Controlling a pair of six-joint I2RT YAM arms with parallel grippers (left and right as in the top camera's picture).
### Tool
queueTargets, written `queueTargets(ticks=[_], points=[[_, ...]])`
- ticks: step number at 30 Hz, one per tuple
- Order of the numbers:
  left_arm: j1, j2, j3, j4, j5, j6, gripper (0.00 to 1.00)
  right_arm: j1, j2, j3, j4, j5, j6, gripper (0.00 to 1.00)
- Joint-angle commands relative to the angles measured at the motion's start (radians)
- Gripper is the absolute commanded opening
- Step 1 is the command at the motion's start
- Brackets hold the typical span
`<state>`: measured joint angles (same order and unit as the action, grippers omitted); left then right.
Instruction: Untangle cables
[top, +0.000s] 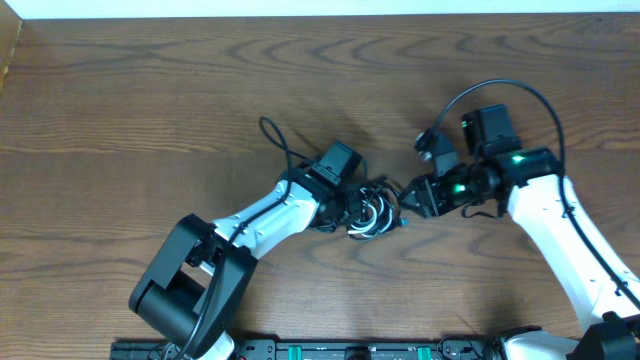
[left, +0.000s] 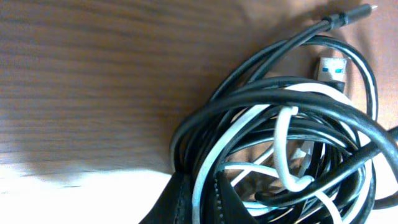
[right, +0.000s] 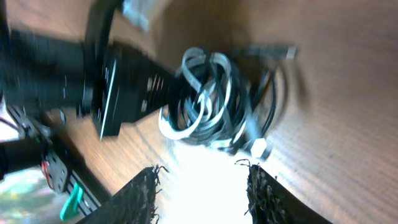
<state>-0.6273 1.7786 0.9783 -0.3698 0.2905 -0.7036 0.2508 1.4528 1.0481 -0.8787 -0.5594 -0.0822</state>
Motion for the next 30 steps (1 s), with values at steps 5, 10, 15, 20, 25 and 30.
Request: queueTargets(ticks=[5,10,15,20,25,30], points=[[0.059,0.017,-0.013,-0.003,0.028,-0.125,0.08,0.146,0.006,-0.072,0.064,0.249,0.09,0.46],[0.06,0.017,-0.013,-0.005,0.043,-0.126,0.08,0.19,0.006,-0.176,0.246,0.288,0.111,0.47],[0.06,0.017,-0.013,-0.005,0.092,-0.129,0.08,0.195,0.006,-0.277,0.404,0.288,0.112,0.44],[0.06,0.017,-0.013,-0.006,0.092,-0.153,0.08,0.195,0.006,-0.337,0.525,0.288,0.139,0.36],[0.06,0.017,-0.013,-0.007,0.092,-0.156,0.08,0.195,0.006,-0.38,0.612,0.3,0.142,0.31],[0.06,0.017,-0.013,-0.006,0.092,-0.156,0.08,0.196,0.006,-0.409,0.687,0.318,0.142,0.3]])
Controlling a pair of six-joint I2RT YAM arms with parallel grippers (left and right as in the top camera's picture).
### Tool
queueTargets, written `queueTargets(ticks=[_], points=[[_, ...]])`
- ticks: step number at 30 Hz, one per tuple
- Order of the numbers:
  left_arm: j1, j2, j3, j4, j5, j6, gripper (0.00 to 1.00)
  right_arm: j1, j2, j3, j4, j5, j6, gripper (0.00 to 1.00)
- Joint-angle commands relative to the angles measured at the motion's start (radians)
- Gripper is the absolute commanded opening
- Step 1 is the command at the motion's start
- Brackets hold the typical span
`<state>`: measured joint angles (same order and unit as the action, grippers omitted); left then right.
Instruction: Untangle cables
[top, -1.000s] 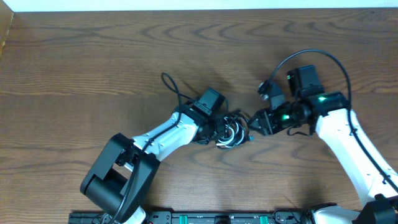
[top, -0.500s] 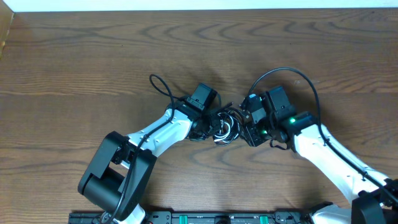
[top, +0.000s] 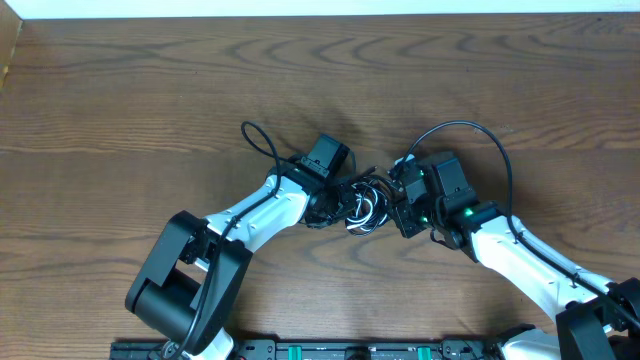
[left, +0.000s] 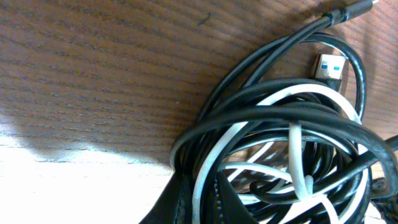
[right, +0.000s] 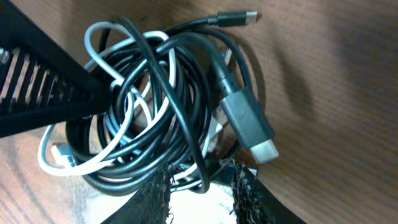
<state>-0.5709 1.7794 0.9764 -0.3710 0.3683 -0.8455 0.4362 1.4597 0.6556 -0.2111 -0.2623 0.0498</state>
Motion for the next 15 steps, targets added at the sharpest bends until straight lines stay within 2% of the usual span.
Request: queueTargets(ticks=[1,8,15], points=[[0.003,0.016,-0.011,-0.005,0.014,-0.014,0.08,0.011,-0.001,-0.016,0.022,0.026,0.009,0.3],[0.003,0.016,-0.011,-0.005,0.021,-0.07,0.08,0.011,-0.001,-0.016,0.02,0.035,0.01,0.28],[0.003,0.016,-0.011,-0.005,0.021,-0.073,0.08,0.011,0.027,-0.019,0.025,0.035,0.009,0.29]])
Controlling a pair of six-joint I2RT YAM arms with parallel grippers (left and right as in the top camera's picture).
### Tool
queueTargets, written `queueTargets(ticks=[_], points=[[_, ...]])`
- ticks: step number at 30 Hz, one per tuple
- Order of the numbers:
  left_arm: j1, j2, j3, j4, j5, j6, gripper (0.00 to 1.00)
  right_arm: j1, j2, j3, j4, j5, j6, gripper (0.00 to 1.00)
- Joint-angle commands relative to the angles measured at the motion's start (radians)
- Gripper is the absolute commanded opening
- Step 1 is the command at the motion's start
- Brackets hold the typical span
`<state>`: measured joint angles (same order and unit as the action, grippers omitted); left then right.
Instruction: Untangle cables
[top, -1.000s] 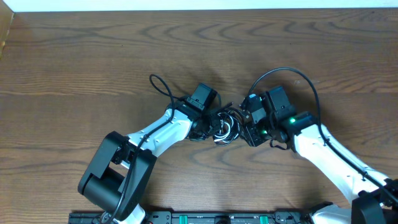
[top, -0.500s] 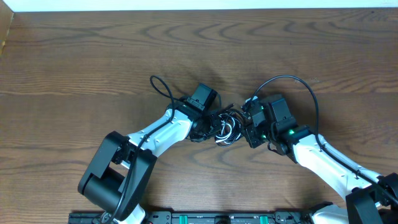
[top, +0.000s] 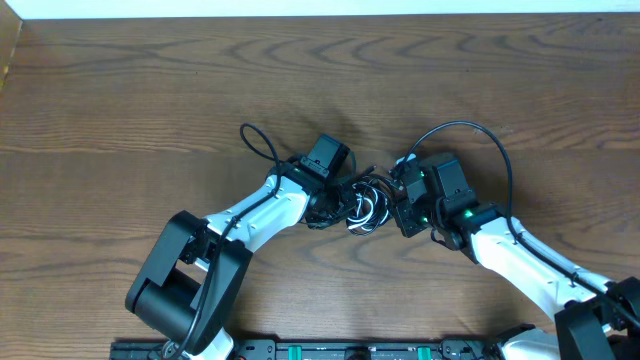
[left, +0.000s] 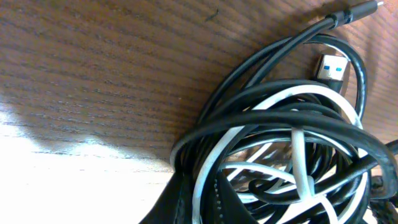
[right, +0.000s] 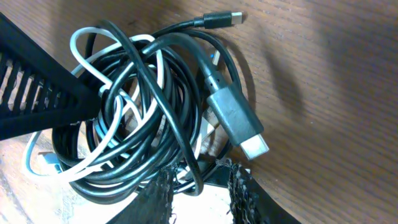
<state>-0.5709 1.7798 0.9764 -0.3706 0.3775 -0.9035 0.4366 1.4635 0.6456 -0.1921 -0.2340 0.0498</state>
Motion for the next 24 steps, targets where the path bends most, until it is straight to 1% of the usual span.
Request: queueTargets(ticks=[1,3,7,10,14,15,18,21,24], points=[[0.003,0.016,-0.011,-0.005,0.011,-0.015,0.08,0.01,0.031,-0.009,0.011,0.006,0.009,0.3],[0.003,0.016,-0.011,-0.002,0.011,-0.015,0.08,0.01,0.048,-0.009,0.034,0.004,0.008,0.33],[0.003,0.016,-0.011,0.007,0.011,-0.015,0.08,0.01,0.077,-0.009,0.106,0.003,0.008,0.33],[0.003,0.016,-0.011,0.01,0.011,-0.015,0.08,0.01,0.081,-0.009,0.129,0.003,0.009,0.26],[0.003,0.016,-0.011,0.01,0.008,-0.015,0.08,0.01,0.081,-0.009,0.111,0.003,0.009,0.18],[0.003,0.016,-0.011,0.01,0.004,-0.015,0.08,0.01,0.081,-0.009,0.104,0.004,0.009,0.15],[0.003,0.016,-0.011,0.013,-0.004,-0.015,0.08,0.01,0.081,-0.009,0.095,0.003,0.009,0.01],[0.003,0.016,-0.011,0.02,-0.043,-0.014,0.08,0.008,0.072,0.0,0.093,0.002,0.011,0.01],[0.003,0.016,-0.011,0.019,-0.114,-0.014,0.08,0.007,0.044,0.026,0.05,0.003,0.053,0.01]])
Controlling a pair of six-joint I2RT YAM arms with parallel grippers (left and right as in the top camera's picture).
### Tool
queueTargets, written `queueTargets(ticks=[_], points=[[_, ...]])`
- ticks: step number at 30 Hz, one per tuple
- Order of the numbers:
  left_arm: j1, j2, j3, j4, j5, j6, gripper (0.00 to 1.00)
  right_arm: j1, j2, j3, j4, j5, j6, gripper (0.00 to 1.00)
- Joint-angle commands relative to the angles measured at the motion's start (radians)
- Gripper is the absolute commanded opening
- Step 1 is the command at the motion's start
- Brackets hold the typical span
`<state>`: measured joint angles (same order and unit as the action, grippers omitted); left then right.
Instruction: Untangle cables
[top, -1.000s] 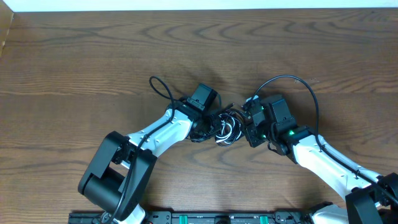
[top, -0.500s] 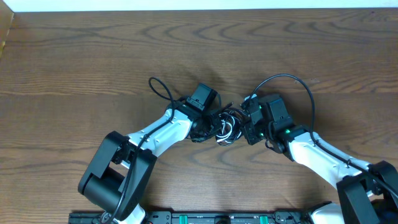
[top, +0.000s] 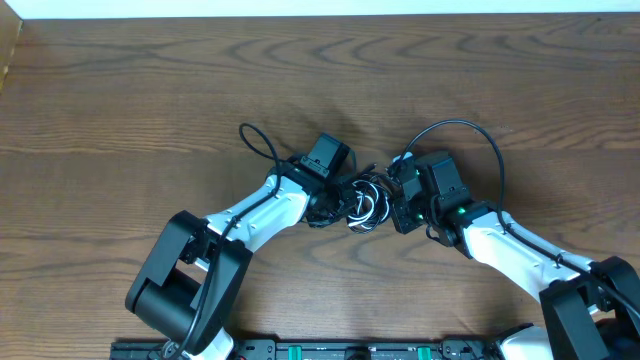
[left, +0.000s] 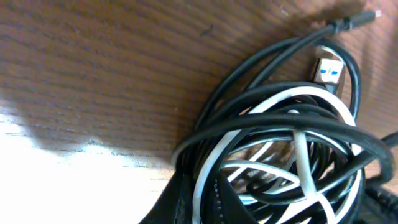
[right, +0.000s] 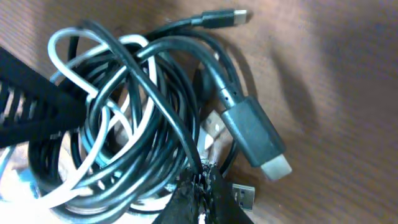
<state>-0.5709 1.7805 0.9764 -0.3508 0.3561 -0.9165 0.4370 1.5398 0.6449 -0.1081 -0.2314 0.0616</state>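
A tangle of black and white cables (top: 366, 203) lies mid-table between both arms. My left gripper (top: 345, 204) is at its left edge, and in the left wrist view (left: 202, 202) it is shut on a white strand and the black strands beside it. A blue-tongued USB plug (left: 328, 71) and a thin black plug (left: 360, 17) stick out at the top right. My right gripper (right: 200, 186) is shut on one black strand at the tangle's lower right. A thick black plug with a silver tip (right: 255, 138) lies beside it.
The wooden table (top: 150, 90) spreads all around. The arms' own black cable loops rise at the left (top: 255, 140) and at the right (top: 470, 130). A black rail (top: 350, 350) runs along the front edge. A small silver USB plug (right: 244, 196) lies next to my right fingers.
My right gripper's fingers, which stood a little apart around a black strand, are now shut on it. The left gripper keeps its hold and the tangle has barely shifted.
At first my left gripper held the tangle while the right gripper was open to its right, away from it. Then the right gripper was at the tangle's edge, open around a black strand, then narrower. Now it is shut on that strand.
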Motion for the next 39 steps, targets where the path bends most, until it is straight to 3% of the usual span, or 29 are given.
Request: queueTargets(ticks=[1,14,29,31,32,37,38,39], points=[[0.003,0.015,-0.011,0.0,-0.111,-0.001,0.08,0.006,-0.047,0.042,-0.064,0.0,0.059,0.01],[0.003,0.015,-0.011,-0.003,-0.19,0.105,0.08,-0.047,-0.13,0.39,-0.678,-0.039,0.073,0.01],[0.003,0.015,-0.011,-0.004,-0.19,0.12,0.08,-0.111,-0.131,0.731,-0.936,-0.048,0.027,0.01],[0.003,0.015,-0.011,-0.004,-0.191,0.12,0.08,-0.115,-0.13,0.735,-0.935,-0.052,0.027,0.17],[0.003,0.015,-0.011,-0.004,-0.19,0.12,0.08,-0.115,-0.13,0.735,-0.941,-0.052,0.027,0.36],[0.003,0.015,-0.011,-0.004,-0.19,0.119,0.08,-0.114,-0.113,0.722,-0.999,-0.062,0.027,0.9],[0.003,0.015,-0.011,-0.004,-0.19,0.119,0.08,-0.114,-0.113,0.717,-1.008,-0.072,0.028,0.99],[0.003,0.015,-0.011,-0.004,-0.19,0.119,0.08,-0.113,-0.113,0.706,-1.015,-0.088,0.027,0.99]])
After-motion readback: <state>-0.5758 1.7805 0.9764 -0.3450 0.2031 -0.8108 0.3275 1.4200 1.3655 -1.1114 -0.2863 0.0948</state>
